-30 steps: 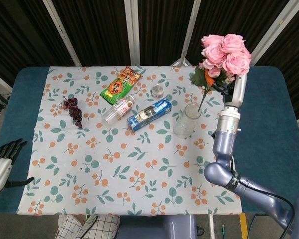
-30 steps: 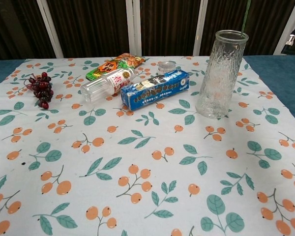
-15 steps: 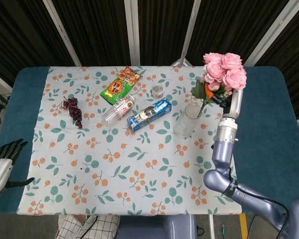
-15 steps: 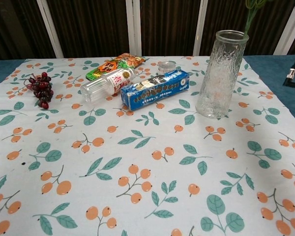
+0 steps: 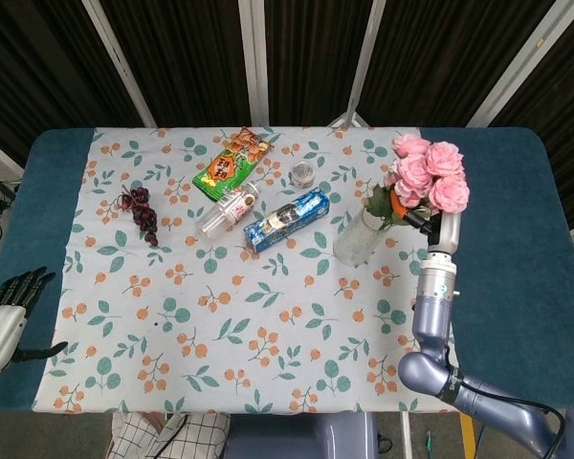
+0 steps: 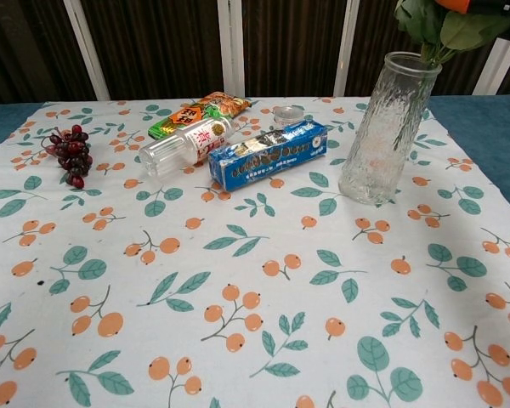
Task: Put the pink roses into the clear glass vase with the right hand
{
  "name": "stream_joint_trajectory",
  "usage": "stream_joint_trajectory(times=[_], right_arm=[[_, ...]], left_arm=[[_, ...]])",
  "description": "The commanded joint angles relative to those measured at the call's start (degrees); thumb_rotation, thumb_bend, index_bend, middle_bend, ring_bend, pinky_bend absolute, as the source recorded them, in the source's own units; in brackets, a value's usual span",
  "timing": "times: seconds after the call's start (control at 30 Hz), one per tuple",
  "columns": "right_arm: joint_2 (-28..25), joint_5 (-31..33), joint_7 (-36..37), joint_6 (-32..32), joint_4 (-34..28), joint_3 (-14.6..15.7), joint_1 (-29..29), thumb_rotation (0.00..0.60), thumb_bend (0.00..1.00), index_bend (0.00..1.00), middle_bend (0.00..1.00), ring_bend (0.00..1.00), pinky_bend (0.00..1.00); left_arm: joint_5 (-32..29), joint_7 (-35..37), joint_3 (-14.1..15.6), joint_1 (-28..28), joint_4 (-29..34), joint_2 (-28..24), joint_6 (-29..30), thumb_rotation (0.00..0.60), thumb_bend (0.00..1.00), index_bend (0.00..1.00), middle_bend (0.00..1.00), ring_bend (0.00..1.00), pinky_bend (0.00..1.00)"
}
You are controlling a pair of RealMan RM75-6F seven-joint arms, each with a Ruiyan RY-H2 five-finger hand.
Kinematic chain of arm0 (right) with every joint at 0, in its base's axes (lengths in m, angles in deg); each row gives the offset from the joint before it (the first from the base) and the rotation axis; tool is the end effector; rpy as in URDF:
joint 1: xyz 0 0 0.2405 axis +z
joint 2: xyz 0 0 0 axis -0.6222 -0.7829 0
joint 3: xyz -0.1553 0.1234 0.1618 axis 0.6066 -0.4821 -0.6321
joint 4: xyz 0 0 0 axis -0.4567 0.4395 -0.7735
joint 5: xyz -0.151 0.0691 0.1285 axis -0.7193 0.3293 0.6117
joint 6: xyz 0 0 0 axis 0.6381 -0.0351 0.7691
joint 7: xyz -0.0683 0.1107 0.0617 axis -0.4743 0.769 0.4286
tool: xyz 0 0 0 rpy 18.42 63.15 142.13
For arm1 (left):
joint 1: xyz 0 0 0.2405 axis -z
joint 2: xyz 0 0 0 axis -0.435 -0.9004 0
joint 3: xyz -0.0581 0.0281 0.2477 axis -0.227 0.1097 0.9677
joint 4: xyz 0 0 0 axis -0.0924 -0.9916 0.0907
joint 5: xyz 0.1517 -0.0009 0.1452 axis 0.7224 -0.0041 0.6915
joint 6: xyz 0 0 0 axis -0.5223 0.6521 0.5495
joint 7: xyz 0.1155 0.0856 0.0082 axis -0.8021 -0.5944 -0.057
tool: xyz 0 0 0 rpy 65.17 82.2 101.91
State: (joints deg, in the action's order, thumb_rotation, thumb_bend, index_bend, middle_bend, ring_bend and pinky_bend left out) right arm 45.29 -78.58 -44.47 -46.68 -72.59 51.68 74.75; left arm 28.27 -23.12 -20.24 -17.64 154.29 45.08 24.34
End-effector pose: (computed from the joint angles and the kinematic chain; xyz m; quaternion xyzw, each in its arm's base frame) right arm -0.1516 -0.3884 0.0783 0.2094 -0.5706 0.7173 0.3406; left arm -0.3163 0.1824 0.1533 -0.6325 -0.4411 -0.3384 0.5393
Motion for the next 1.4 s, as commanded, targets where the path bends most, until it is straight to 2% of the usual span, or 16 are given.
stream_joint_trajectory(times=[0.03, 0.33, 0.8, 1.27, 1.33, 1.4], right_arm=[[0.2, -0.1, -0.4, 0.1, 0.1, -0.6, 0.5, 0.6, 0.32, 0.57, 0.46, 0.54, 0.32], [1.6, -0.3, -1.8, 0.5, 0.1, -1.9, 2.3, 0.6, 0.32, 0.57, 0.46, 0.54, 0.32], [4.4, 0.6, -2.5, 2.4, 4.6, -2.1, 3.9, 0.6, 0.32, 0.57, 0.46, 0.54, 0.32], [4.6, -0.5, -2.9, 2.4, 4.7, -0.5, 2.2, 0.6, 0.32, 0.55, 0.45, 0.52, 0.29], [4.3, -0.8, -3.1, 2.6, 4.2, -0.2, 1.7, 0.6, 0.32, 0.52, 0.44, 0.5, 0.27], [4.0, -1.0, -3.2, 2.8, 3.8, 0.0, 1.4, 0.6, 0.32, 0.43, 0.4, 0.46, 0.24]], left_arm=[[0.0, 0.0, 0.0, 0.0, 0.0, 0.0, 0.0, 0.6, 0.0, 0.0, 0.0, 0.0, 0.0], [-0.1, 0.2, 0.0, 0.1, 0.0, -0.1, -0.2, 0.6, 0.0, 0.0, 0.0, 0.0, 0.0], [-0.3, 0.6, 0.1, 0.3, 0.2, -0.3, -0.7, 0.6, 0.0, 0.0, 0.0, 0.0, 0.0], [-0.1, 0.8, 0.2, 0.4, 0.4, -0.4, -0.8, 0.6, 0.0, 0.0, 0.0, 0.0, 0.0], [-0.1, 0.8, 0.2, 0.4, 0.4, -0.4, -0.8, 0.6, 0.0, 0.0, 0.0, 0.0, 0.0], [0.0, 0.8, 0.2, 0.4, 0.4, -0.4, -0.8, 0.6, 0.0, 0.0, 0.0, 0.0, 0.0]])
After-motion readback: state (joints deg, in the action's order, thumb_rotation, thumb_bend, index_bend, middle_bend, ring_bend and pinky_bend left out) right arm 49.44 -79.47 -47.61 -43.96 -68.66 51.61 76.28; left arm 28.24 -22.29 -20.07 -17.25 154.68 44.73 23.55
